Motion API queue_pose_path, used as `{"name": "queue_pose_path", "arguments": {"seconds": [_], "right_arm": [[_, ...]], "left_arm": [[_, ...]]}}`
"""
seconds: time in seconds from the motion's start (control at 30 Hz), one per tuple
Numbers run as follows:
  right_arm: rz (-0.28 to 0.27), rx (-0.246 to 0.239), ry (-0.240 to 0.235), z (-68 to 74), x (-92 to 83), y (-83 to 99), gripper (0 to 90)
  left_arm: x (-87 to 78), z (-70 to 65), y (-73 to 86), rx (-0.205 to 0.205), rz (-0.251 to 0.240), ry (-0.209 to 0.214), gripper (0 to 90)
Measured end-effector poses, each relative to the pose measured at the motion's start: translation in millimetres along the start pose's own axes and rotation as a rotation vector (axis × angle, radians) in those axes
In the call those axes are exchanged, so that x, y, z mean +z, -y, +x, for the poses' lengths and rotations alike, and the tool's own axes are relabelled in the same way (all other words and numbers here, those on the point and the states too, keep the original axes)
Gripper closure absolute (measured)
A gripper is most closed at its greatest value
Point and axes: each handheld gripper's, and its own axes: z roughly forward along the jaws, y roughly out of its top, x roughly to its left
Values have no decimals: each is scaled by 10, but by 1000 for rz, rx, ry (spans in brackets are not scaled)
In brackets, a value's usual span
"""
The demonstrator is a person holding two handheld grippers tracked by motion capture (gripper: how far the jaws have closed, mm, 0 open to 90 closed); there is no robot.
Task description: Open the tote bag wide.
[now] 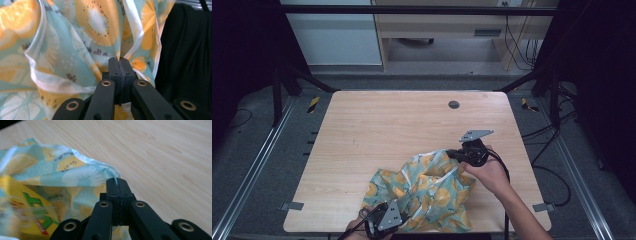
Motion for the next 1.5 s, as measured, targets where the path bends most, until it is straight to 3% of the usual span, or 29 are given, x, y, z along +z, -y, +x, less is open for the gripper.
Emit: {"name": "queue_pose_path", "arguments": {"seconds": [0.1,0.23,0.4,0.57,0.6,0.67,0.7,0.77,0.83,0.93,0.97,1.0,1.03,1.17,1.23,1.27,1.3,1.47,1.5], "right_arm": [[32,19,15,-67,62,82,900],[84,58,26,-156,123,206,900],[135,68,32,-216,161,339,899],[166,79,37,-231,172,435,896],[158,71,30,-232,161,438,886],[141,68,24,-228,133,433,853],[77,58,26,-207,18,391,721],[30,52,38,-168,-95,340,588],[-16,36,46,-121,-235,279,500],[-61,18,55,-57,-374,223,425],[-98,2,50,38,-523,172,380],[-98,2,50,38,-523,172,380],[-122,-29,27,158,-629,159,357],[-105,-60,-31,400,-680,243,306],[-80,-76,-54,514,-668,315,278],[-80,-76,-54,514,-668,315,278],[-69,-82,-69,600,-661,399,249],[-32,-69,-82,650,-625,530,238],[-12,-64,-94,653,-583,590,326]], "left_arm": [[18,9,22,-23,14,22,900],[9,22,50,-24,29,13,900],[3,24,85,-51,38,18,900],[-19,41,89,-50,41,15,900],[-33,48,92,-53,23,3,892],[-48,49,93,-72,-5,-11,762],[-109,57,82,-90,-58,-28,748],[-176,64,58,-96,-109,-48,695],[-233,69,23,-106,-150,-68,612],[-275,54,-23,-87,-167,-77,598],[-311,44,-80,-80,-183,-91,576],[-311,44,-80,-80,-183,-91,549],[-329,49,-156,-83,-198,-110,513],[-284,94,-287,-93,-206,-125,451],[-181,122,-383,-95,-198,-121,449],[-181,122,-383,-95,-198,-121,457],[-113,108,-417,-81,-184,-121,490],[-16,99,-408,-77,-151,-121,615],[-10,105,-400,-80,-151,-118,729]]}}
